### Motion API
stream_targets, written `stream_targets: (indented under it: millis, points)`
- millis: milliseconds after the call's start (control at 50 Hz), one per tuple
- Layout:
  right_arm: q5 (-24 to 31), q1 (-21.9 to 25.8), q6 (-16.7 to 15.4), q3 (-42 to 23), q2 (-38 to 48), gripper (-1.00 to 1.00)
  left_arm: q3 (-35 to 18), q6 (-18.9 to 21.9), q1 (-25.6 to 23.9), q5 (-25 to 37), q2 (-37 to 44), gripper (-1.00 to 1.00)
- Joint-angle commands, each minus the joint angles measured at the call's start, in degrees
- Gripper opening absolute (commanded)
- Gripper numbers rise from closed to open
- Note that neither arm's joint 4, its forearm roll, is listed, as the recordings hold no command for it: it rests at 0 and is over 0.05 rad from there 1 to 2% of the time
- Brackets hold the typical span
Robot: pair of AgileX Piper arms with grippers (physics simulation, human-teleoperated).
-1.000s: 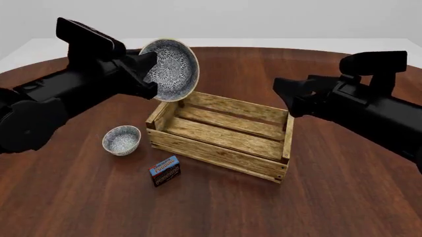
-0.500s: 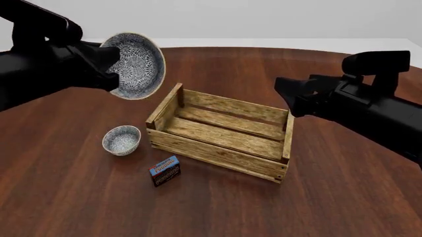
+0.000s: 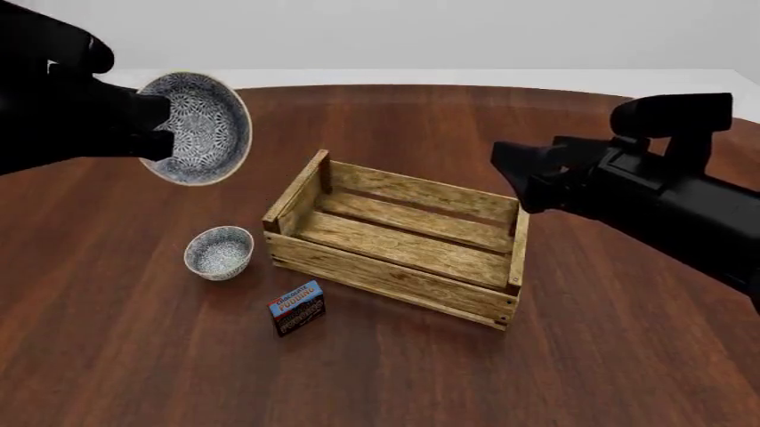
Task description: Stack the right bowl on the left bowl and place them in the tray.
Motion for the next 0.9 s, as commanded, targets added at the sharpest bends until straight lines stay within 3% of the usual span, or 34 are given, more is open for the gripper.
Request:
stream_targets:
  millis: [20,900]
  points:
    - [0.0,0.0,0.0,0.0,0.0,1.0,-0.2,0.4,0.7,0.6,-0.1,-1.0]
    - [0.1,0.2,0.0,0.1,0.0,1.0,4.1,-1.4,3.0,-4.3,8.4,-1.0]
